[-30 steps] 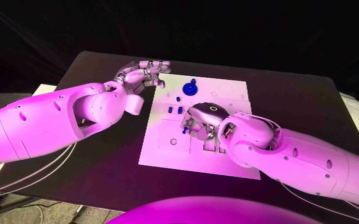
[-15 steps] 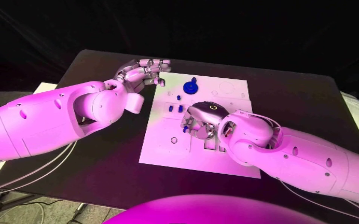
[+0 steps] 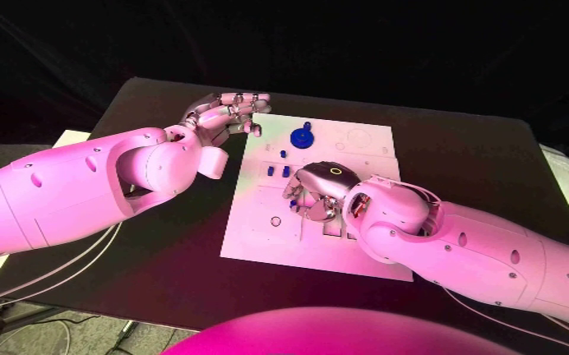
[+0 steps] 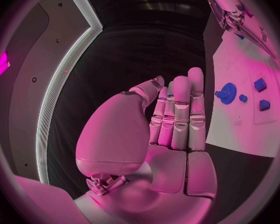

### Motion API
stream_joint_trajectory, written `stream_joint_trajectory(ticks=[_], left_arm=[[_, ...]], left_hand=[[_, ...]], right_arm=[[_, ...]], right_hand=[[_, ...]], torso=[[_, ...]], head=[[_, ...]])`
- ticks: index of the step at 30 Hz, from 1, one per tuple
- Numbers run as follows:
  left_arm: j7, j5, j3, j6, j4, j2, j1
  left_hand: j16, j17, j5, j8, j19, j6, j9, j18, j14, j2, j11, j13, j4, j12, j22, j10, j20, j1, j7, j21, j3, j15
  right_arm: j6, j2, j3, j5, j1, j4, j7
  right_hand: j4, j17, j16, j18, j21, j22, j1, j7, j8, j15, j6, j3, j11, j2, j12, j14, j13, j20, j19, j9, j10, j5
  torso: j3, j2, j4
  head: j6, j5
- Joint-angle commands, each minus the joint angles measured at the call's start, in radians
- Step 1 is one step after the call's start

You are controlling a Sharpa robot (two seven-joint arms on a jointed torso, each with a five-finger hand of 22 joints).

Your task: Assemble the parts on the task board

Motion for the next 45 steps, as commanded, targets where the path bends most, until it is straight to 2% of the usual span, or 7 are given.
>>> stream_joint_trajectory(ticks=[1,12,23,26,32,36,45], left_arm=[[-0.001,-0.003,0.001,0.021,0.001,0.002,-0.001],[-0.005,-0.004,0.001,0.025,-0.001,0.001,-0.001],[-0.009,-0.006,0.001,0.031,0.006,-0.001,-0.001],[-0.01,-0.009,0.001,0.035,0.011,0.0,-0.002],[-0.009,-0.012,0.001,0.039,0.011,0.0,-0.002],[-0.009,-0.013,0.0,0.039,0.007,0.001,-0.004],[-0.009,-0.013,0.0,0.04,0.001,0.003,-0.012]], left_hand=[[0.006,-0.002,0.006,0.006,-0.002,-0.008,-0.001,0.011,-0.004,-0.001,-0.001,0.002,-0.001,0.006,-0.001,-0.007,0.003,0.005,0.002,-0.006,-0.006,-0.002],[0.007,-0.003,0.008,0.007,-0.002,-0.011,-0.001,0.011,-0.006,0.003,0.0,0.002,-0.003,0.008,-0.001,-0.011,0.003,0.009,0.002,-0.007,-0.004,-0.002],[0.007,-0.003,0.008,0.007,-0.002,-0.011,-0.001,0.011,-0.006,0.003,0.0,0.002,-0.003,0.008,-0.001,-0.011,0.003,0.009,0.002,-0.007,-0.004,-0.002],[0.007,-0.003,0.008,0.007,-0.002,-0.011,-0.001,0.011,-0.006,0.003,0.0,0.002,-0.003,0.008,-0.001,-0.011,0.003,0.009,0.002,-0.007,-0.004,-0.002],[0.007,-0.003,0.008,0.007,-0.002,-0.013,-0.001,0.011,-0.006,0.003,0.0,0.002,-0.004,0.009,-0.001,-0.013,0.003,0.01,0.003,-0.007,-0.005,-0.001],[0.007,-0.003,0.008,0.007,-0.002,-0.013,-0.001,0.011,-0.006,0.003,0.0,0.002,-0.004,0.009,-0.001,-0.013,0.003,0.01,0.003,-0.007,-0.005,-0.001],[0.008,-0.004,0.007,0.007,-0.002,-0.014,-0.001,0.011,-0.007,0.003,0.001,0.002,-0.003,0.011,-0.001,-0.015,0.003,0.008,0.004,-0.008,-0.006,-0.001]], right_arm=[[-0.004,-0.001,-0.006,-0.006,-0.006,-0.012,-0.023],[-0.068,-0.039,-0.003,0.013,-0.011,0.034,-0.019],[-0.077,-0.198,0.044,0.087,0.04,0.115,-0.053],[-0.074,-0.231,0.047,0.078,0.055,0.108,-0.063],[-0.042,-0.259,0.049,0.036,0.064,0.091,-0.084],[-0.011,-0.263,0.049,0.005,0.065,0.081,-0.101],[0.031,-0.252,0.049,-0.008,0.063,0.071,-0.105]], right_hand=[[-0.002,-0.017,-0.014,0.016,-0.014,-0.019,-0.007,-0.001,-0.003,0.007,-0.013,-0.008,0.019,0.001,0.002,0.003,0.001,0.001,-0.013,-0.002,-0.03,-0.004],[-0.002,-0.032,-0.026,0.017,-0.019,-0.025,-0.009,0.0,-0.001,0.007,-0.016,-0.018,0.019,0.002,0.009,0.0,0.003,0.002,-0.015,-0.002,-0.033,-0.002],[-0.005,-0.054,-0.044,0.02,-0.033,-0.041,-0.007,-0.013,0.0,0.005,-0.015,-0.052,0.015,-0.002,0.018,-0.002,0.002,0.0,-0.02,-0.001,-0.053,-0.005],[-0.003,-0.062,-0.051,0.021,-0.038,-0.046,-0.005,-0.023,0.0,0.004,-0.018,-0.069,0.014,-0.004,0.023,-0.003,0.002,-0.001,-0.022,-0.001,-0.058,-0.011],[0.006,-0.073,-0.059,0.022,-0.05,-0.059,0.008,-0.04,-0.001,0.001,-0.025,-0.113,0.013,-0.003,0.026,-0.002,0.002,-0.002,-0.026,-0.002,-0.088,-0.019],[0.026,-0.084,-0.069,0.024,-0.06,-0.07,0.025,-0.053,-0.001,0.005,-0.034,-0.159,0.017,0.0,0.03,-0.002,0.003,-0.003,-0.029,-0.003,-0.119,-0.03],[0.034,-0.083,-0.065,0.023,-0.062,-0.07,0.061,-0.048,0.002,0.008,-0.021,-0.169,0.02,0.016,0.061,0.001,0.005,0.003,-0.024,-0.001,-0.1,-0.032]], torso=[[-0.0001,0.0,0.0004],[0.0009,-0.001,-0.0014],[-0.0013,-0.004,-0.0104],[-0.0032,-0.006,-0.0126],[0.0004,-0.005,-0.0158],[-0.0014,-0.006,-0.0126],[-0.0026,-0.004,-0.0113]], head=[[0.0,0.0],[0.01,-0.012],[0.029,-0.043],[0.036,-0.059],[0.041,-0.061],[0.041,-0.065],[0.039,-0.069]])
